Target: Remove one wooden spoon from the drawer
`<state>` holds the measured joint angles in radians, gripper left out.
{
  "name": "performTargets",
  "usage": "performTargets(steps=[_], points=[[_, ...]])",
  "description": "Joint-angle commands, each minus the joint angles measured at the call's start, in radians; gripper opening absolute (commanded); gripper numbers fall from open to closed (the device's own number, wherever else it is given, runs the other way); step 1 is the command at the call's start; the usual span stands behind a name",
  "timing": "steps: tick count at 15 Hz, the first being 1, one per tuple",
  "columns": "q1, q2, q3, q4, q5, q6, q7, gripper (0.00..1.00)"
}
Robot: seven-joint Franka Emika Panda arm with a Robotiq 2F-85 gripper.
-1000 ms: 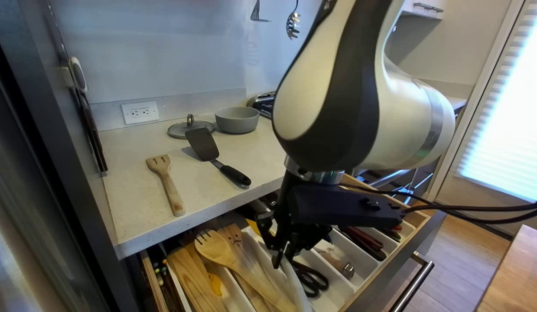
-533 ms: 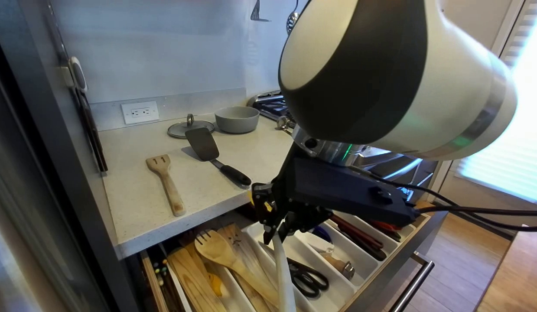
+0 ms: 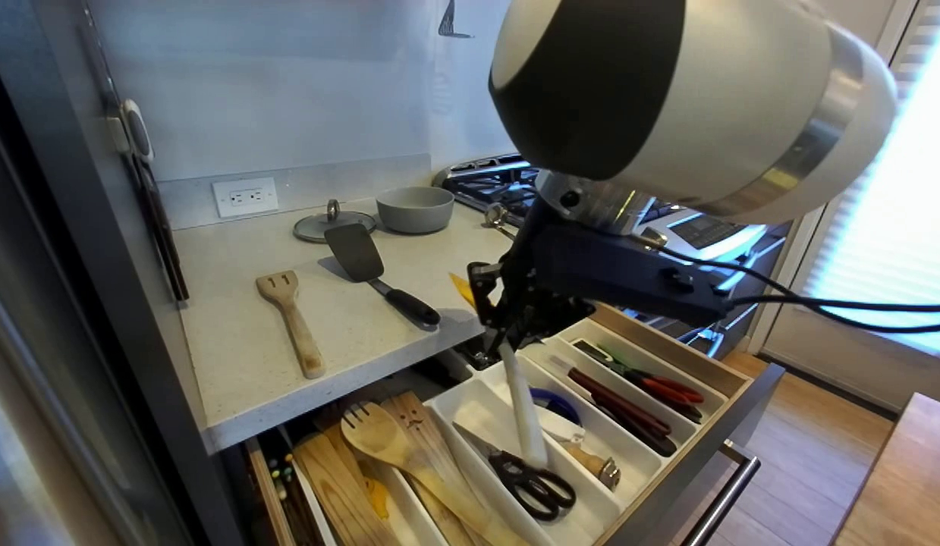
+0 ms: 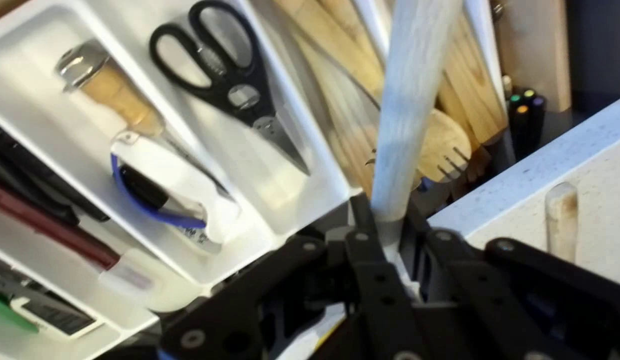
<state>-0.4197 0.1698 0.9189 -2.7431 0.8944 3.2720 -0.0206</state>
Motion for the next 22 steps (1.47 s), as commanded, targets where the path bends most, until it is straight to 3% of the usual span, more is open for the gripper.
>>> performTargets(steps=[1, 3, 4, 5, 7, 8, 10, 13, 14, 15, 18, 19, 20, 22], points=[[-0.025, -0.126, -0.131, -0.025, -0.056, -0.142, -0.136, 0.04], [0.007, -0.134, -0.286, -0.001, -0.133, -0.174, -0.186, 0.04], [-0.033, -0.161, -0.269, 0.0, -0.162, -0.211, -0.176, 0.04], [-0.017, -0.107, -0.235, 0.003, -0.111, -0.145, -0.168, 0.17], [-0.033, -0.128, -0.27, 0.011, -0.143, -0.178, -0.18, 0.17], [-0.034, -0.132, -0.271, 0.011, -0.144, -0.179, -0.182, 0.04], [-0.03, -0.121, -0.305, -0.022, -0.267, -0.013, -0.158, 0.04], [-0.027, -0.091, -0.416, -0.007, -0.377, 0.102, -0.295, 0.04], [0.064, -0.073, -0.561, -0.006, -0.523, 0.12, -0.23, 0.04], [0.016, -0.029, -0.504, 0.039, -0.4, 0.125, -0.395, 0.04], [0.109, 0.059, -0.628, 0.13, -0.398, 0.088, -0.512, 0.04], [0.169, 0.087, -0.698, 0.161, -0.365, 0.093, -0.546, 0.04], [0.23, 0.118, -0.759, 0.202, -0.33, 0.088, -0.548, 0.04], [0.296, 0.157, -0.808, 0.287, -0.317, 0.018, -0.517, 0.04]])
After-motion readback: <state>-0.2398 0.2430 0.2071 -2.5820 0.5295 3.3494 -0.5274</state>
